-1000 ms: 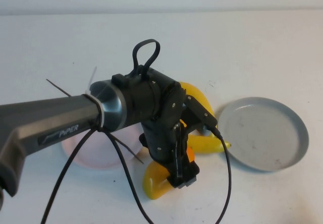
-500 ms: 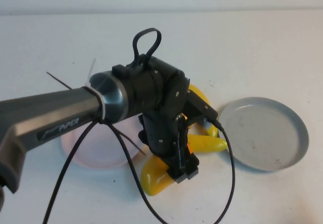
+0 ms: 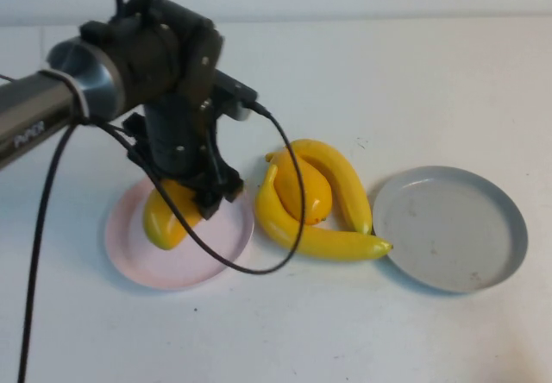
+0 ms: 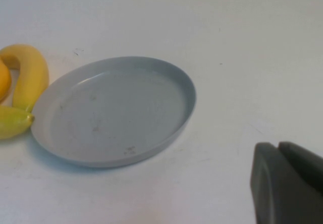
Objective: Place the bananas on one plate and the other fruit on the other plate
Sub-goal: Put one type of fruit in the left plate
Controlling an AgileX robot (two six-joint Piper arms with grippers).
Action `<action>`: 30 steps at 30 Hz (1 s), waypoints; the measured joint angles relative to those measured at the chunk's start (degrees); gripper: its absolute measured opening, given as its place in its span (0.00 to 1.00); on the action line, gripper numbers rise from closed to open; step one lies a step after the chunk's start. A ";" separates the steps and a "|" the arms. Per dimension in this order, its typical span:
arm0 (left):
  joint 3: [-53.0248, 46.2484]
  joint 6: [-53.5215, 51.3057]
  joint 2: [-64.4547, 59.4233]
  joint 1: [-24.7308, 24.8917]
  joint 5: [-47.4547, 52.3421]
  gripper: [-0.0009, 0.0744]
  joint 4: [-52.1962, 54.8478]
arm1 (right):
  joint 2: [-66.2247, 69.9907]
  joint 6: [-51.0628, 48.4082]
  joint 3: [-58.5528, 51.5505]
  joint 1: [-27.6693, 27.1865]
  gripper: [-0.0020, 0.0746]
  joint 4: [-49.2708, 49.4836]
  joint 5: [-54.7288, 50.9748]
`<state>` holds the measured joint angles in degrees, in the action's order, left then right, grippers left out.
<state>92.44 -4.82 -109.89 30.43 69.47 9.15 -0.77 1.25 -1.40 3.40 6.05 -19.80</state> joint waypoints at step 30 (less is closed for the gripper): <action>-0.65 4.82 -5.67 -9.26 -2.23 0.90 0.90 | 0.00 0.00 0.00 0.00 0.00 0.00 0.00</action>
<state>91.78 0.00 -115.56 21.17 67.24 10.05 -0.77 1.25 -1.40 3.40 6.05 -19.80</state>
